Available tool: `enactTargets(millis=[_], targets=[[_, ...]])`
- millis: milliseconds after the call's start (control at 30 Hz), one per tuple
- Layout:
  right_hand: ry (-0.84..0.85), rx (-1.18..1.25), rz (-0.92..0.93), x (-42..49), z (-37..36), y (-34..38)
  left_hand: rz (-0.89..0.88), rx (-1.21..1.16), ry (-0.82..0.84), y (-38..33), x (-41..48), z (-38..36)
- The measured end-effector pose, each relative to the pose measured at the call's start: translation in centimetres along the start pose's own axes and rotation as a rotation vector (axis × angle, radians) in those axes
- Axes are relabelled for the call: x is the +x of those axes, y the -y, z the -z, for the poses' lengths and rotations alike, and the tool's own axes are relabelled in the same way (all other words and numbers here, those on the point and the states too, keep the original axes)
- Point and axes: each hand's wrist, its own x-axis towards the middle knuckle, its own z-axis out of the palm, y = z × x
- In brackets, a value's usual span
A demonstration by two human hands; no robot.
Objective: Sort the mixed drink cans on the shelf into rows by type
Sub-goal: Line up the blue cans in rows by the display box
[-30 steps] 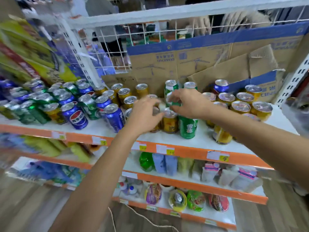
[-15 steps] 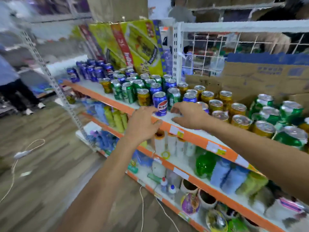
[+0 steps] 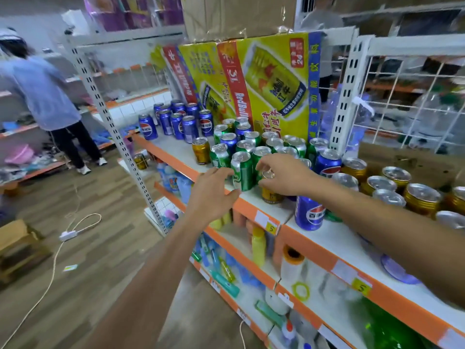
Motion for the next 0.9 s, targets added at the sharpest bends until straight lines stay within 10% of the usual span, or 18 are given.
enactTargets(millis=[467, 900], targets=[[0.38, -0.247, 0.021, 17.8, -2.0, -1.5, 0.033, 0.042, 0.209, 10.3, 16.8, -1.7], [0.631, -0.401, -0.154, 23.3, -3.2, 0.4, -0.565, 0.197, 0.686, 13.7, 27.7, -3.7]])
